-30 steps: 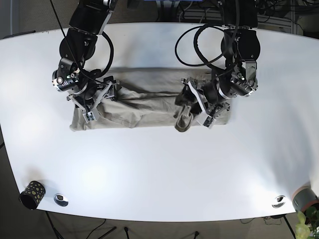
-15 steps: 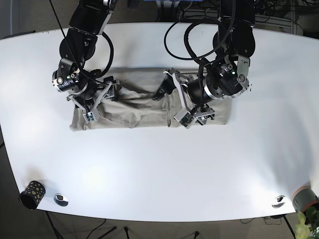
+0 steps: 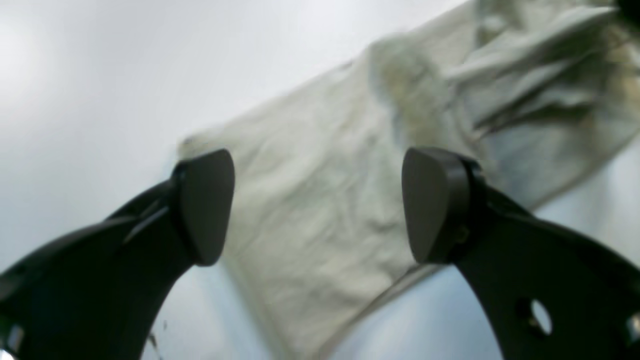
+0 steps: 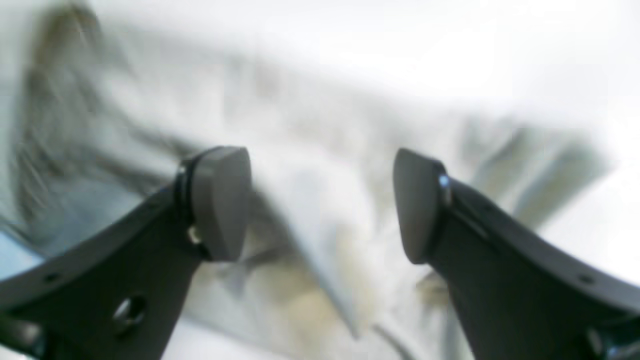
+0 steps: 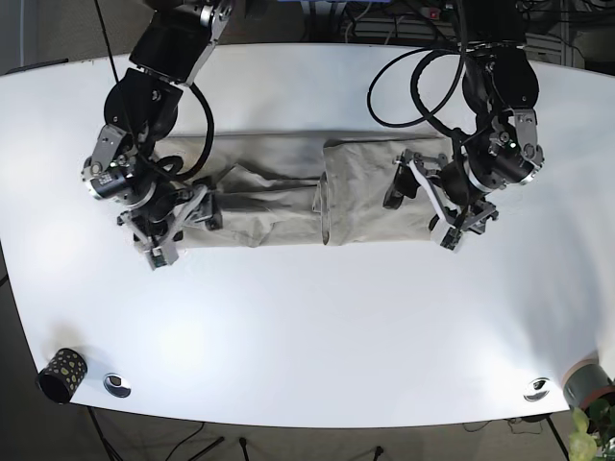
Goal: Fold the T-shirt properly
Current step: 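Carry the strip end with the left gripper toward the right gripper, then grasp the doubled strip with both grippers and fold it toward the middle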
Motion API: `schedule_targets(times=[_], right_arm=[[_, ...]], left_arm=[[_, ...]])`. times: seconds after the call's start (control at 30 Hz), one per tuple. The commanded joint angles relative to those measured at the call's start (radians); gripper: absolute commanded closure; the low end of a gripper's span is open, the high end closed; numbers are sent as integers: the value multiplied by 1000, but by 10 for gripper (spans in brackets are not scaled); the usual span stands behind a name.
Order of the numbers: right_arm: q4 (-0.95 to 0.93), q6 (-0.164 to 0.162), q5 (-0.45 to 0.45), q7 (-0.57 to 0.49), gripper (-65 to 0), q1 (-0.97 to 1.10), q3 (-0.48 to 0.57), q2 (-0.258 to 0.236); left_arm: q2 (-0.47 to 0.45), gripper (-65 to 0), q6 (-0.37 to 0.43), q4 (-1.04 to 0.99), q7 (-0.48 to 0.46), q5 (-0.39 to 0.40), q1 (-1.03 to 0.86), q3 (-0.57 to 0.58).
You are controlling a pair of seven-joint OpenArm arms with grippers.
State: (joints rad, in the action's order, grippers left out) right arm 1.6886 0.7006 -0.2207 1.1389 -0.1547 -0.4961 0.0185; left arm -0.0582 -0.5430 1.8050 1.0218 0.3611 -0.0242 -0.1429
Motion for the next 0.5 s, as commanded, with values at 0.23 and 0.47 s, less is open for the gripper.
schedule_targets(times=[0.23,0.47], right_arm=[[-150,-2,-95,137,-428,-164,-301,-87],[-402,-2,-236,142,-428,-181,-395,-217]], left_arm=[[-2,-296,-6,-11,-21,17,-10,-51],[5,-18,-6,-89,-22,19,-4,-76]])
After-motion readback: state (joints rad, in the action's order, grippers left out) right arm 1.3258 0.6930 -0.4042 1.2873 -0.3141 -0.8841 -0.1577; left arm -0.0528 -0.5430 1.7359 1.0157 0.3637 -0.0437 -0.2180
